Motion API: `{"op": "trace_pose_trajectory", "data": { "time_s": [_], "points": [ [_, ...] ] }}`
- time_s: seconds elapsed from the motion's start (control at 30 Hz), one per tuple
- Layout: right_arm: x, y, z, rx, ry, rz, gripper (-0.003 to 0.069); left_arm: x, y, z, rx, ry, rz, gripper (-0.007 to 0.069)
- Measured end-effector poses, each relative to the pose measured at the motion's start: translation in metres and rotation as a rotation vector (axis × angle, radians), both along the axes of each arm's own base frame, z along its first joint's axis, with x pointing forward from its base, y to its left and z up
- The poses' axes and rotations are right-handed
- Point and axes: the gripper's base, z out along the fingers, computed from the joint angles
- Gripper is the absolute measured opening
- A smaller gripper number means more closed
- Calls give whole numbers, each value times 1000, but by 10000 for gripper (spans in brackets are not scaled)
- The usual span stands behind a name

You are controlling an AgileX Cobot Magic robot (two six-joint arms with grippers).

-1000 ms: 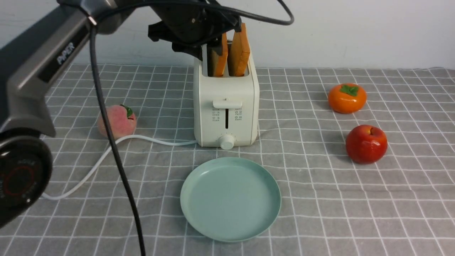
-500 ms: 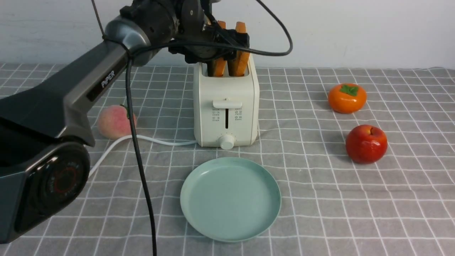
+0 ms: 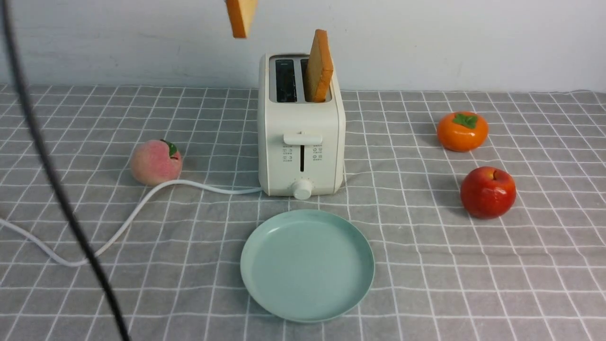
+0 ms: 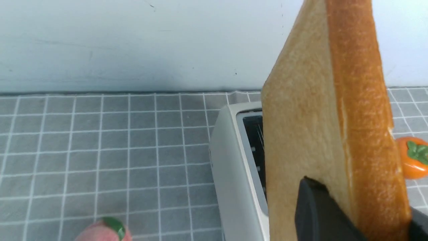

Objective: Take toasted bread from bread machine on grey coffee table place on plate.
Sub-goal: 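Place the slice of bread on the plate with the left gripper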

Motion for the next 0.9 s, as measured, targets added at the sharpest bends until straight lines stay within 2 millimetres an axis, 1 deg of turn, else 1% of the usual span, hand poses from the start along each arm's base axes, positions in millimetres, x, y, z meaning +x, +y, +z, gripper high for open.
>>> {"op": "trace_pose_trajectory", "data": {
  "time_s": [0.03,0.07,0.13,0.2,0.27,0.3,0.33,0.37,0.4,0.43,0.47,0.5,0.57,0.63,0.67,0.73,0.77,0.8,0.87,0.9],
  "points": [
    [0,0,0,0,0,1,7,-6,3,4,0,4,2,102],
    [0,0,0,-2,-1,2,8,-20,9,12,4,24,8,102],
    [0,0,0,-2,-1,3,9,-39,17,17,9,61,11,102],
    [0,0,0,-1,-1,3,9,-52,19,6,12,137,-13,102],
    [0,0,0,-1,-1,3,9,-55,18,-4,6,176,-33,102],
    [0,0,0,-1,-1,3,10,-58,14,-22,-15,232,-65,102],
    [0,0,0,0,-1,3,11,-59,9,-47,-36,295,-94,102],
    [0,0,0,0,-1,3,11,-60,6,-60,-63,305,-118,102],
    [0,0,0,1,-1,4,12,-61,2,-80,-98,336,-144,102],
    [0,0,0,2,-1,4,12,-63,-3,-106,-145,386,-170,102],
    [0,0,0,3,-1,4,12,-63,-7,-117,-186,388,-190,102],
    [0,0,0,3,-1,4,12,-65,-10,-138,-218,426,-199,102],
    [0,1,0,4,-2,5,12,-67,-17,-173,-316,459,-223,102],
    [0,1,0,4,-2,5,13,-70,-19,-195,-361,477,-233,102],
    [0,1,0,4,-2,5,14,-71,-21,-210,-388,490,-238,102],
    [0,1,0,3,-2,6,15,-70,-24,-225,-420,490,-256,102],
    [0,1,0,3,-2,6,15,-69,-25,-227,-436,495,-252,102],
    [0,1,0,3,-2,6,15,-68,-26,-234,-448,503,-256,102],
    [0,1,0,4,-2,6,18,-62,-32,-252,-465,523,-281,102],
    [0,1,0,4,-2,6,19,-59,-34,-259,-462,526,-290,102]
  ]
}}
